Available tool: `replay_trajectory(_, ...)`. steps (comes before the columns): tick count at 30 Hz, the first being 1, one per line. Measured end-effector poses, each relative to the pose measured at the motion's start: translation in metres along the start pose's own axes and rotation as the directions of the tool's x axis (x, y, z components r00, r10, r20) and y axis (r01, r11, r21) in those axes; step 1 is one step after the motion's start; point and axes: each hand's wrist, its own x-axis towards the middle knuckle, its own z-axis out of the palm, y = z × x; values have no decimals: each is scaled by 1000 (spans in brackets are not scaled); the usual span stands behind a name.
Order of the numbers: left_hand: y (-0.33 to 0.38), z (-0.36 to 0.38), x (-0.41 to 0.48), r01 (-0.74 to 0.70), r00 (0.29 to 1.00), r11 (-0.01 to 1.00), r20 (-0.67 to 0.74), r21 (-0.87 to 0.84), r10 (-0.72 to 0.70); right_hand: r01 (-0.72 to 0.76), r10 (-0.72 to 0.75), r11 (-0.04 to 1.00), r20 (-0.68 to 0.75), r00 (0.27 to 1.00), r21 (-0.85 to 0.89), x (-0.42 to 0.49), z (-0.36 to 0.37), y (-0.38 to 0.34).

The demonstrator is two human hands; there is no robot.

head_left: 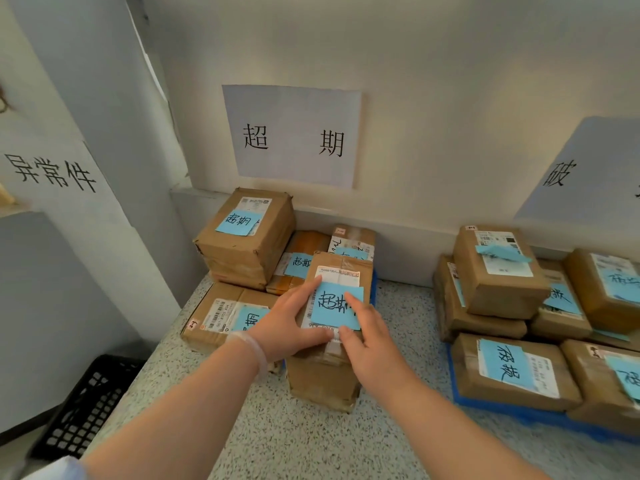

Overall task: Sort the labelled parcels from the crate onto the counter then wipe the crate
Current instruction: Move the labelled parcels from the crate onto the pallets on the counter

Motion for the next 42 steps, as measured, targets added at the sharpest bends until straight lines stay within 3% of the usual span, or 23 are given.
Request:
replay_trajectory(5,10,-3,-16,31,999,994,-18,100,-29,-32,31,999,-8,999,-37,-15,-8,-8)
replay_trajectory(13,29,2,-53,40,993,978,-118,207,-15,6,-15,972,-34,999,-236,-60,-16,-13)
replay_trajectory(17,48,13,-75,-14,990,923,-127,384,68,20,-48,936,-71,996,-351,-92,-19,-9)
replay_trajectory(23,81,59,-98,-134,953,758,-126,638,274,-15,-89,868,-185,979,-497,-140,-38,10)
replay_trajectory(35,182,183,-121,-435,865,642,94,631,493,-250,-13,755,-395,919,-606,-266,-127,71)
replay_trajectory(42,294,324,-178,-658,728,527,275,538,628,-509,177,700,-569,803,-501,-416,-208,141)
